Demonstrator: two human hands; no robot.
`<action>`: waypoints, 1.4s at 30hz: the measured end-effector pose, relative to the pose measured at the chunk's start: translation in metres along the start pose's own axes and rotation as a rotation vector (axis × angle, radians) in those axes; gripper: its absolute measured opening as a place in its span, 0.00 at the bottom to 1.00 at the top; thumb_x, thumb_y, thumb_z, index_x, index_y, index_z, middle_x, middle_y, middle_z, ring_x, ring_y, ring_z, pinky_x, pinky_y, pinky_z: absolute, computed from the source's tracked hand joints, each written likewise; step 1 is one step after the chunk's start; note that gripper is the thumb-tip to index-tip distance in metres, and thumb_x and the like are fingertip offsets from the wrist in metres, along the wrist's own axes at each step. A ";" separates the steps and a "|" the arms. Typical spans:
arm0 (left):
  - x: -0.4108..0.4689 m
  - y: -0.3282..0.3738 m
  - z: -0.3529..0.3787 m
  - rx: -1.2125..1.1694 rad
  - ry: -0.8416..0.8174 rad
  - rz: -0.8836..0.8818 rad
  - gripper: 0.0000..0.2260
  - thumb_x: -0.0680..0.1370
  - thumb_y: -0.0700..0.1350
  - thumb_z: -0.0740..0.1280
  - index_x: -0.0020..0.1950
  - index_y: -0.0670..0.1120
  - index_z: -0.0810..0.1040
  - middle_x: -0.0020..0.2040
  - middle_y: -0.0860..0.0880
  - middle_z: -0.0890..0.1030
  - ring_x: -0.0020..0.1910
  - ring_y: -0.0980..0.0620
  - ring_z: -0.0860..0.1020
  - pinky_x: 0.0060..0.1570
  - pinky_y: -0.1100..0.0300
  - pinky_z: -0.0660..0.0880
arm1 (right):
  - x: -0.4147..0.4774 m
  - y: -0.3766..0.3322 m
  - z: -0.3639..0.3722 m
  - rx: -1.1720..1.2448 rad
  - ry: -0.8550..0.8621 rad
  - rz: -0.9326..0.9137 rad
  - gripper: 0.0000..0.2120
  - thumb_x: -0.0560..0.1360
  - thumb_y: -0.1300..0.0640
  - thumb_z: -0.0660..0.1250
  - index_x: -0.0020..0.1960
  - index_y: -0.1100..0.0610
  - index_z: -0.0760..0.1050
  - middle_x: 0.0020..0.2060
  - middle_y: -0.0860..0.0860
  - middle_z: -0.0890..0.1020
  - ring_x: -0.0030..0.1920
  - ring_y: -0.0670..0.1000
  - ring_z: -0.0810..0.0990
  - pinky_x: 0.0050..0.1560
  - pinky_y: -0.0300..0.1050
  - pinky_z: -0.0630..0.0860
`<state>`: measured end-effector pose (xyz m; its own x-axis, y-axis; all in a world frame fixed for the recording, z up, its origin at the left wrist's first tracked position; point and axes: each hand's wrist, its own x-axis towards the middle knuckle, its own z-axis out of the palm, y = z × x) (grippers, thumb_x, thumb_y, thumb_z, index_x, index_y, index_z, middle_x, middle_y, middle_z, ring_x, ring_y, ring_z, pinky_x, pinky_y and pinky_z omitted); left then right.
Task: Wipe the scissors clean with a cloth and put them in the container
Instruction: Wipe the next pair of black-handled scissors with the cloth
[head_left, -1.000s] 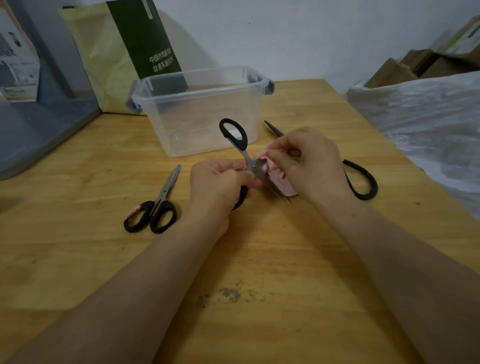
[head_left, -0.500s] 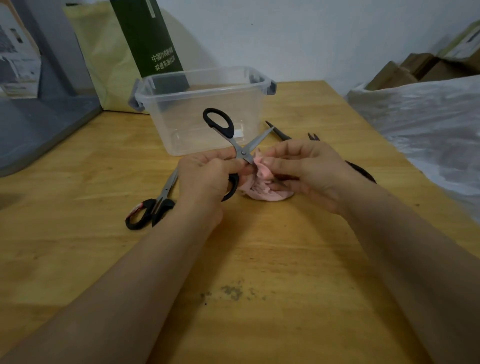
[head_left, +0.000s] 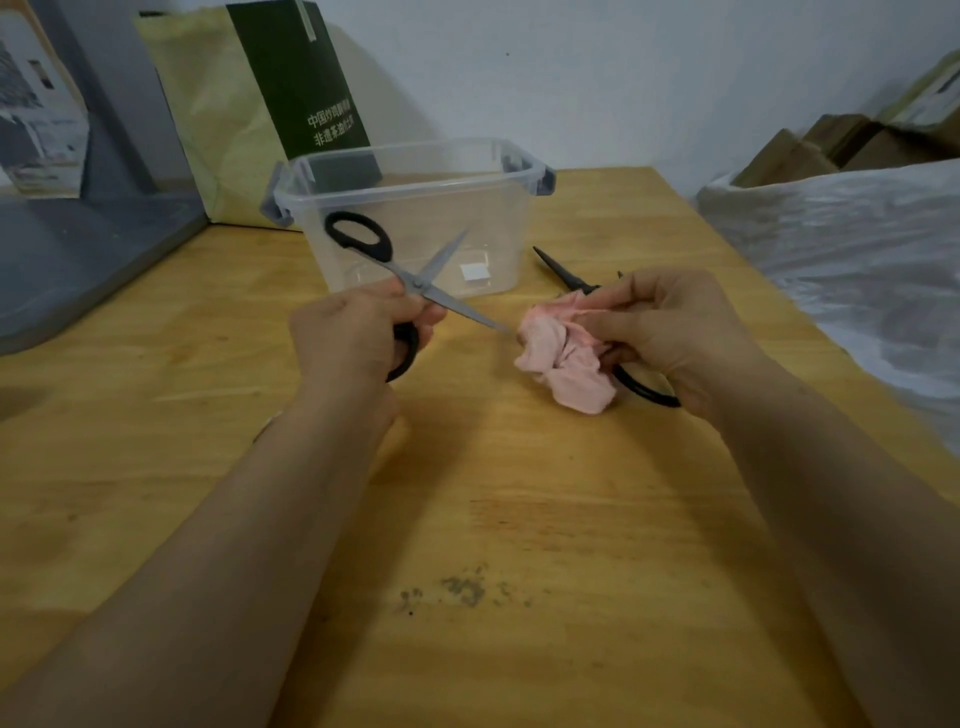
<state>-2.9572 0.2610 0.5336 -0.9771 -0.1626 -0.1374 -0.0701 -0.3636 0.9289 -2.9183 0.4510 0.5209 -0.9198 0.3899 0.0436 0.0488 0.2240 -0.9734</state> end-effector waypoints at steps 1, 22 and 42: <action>-0.003 -0.001 0.002 0.036 -0.013 0.018 0.07 0.69 0.28 0.69 0.44 0.36 0.79 0.40 0.39 0.83 0.40 0.45 0.84 0.33 0.65 0.78 | 0.001 0.001 0.002 -0.002 0.038 -0.034 0.08 0.70 0.67 0.73 0.39 0.56 0.80 0.39 0.55 0.84 0.36 0.48 0.81 0.40 0.43 0.81; -0.008 -0.005 0.006 0.010 -0.071 -0.167 0.08 0.70 0.27 0.67 0.48 0.32 0.76 0.40 0.34 0.82 0.35 0.44 0.84 0.34 0.62 0.79 | -0.010 0.001 0.032 -0.561 -0.131 -0.421 0.11 0.72 0.59 0.72 0.33 0.49 0.79 0.37 0.51 0.82 0.33 0.51 0.81 0.42 0.47 0.81; -0.014 -0.017 0.014 0.122 -0.124 -0.114 0.04 0.71 0.29 0.68 0.39 0.35 0.78 0.33 0.41 0.81 0.33 0.46 0.80 0.37 0.57 0.81 | -0.020 -0.012 0.043 -0.664 -0.056 -0.644 0.09 0.74 0.54 0.69 0.52 0.53 0.83 0.49 0.49 0.83 0.51 0.49 0.79 0.55 0.48 0.75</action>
<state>-2.9448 0.2826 0.5244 -0.9781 -0.0095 -0.2078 -0.1984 -0.2584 0.9455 -2.9168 0.4018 0.5225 -0.8635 -0.0277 0.5035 -0.2815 0.8550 -0.4357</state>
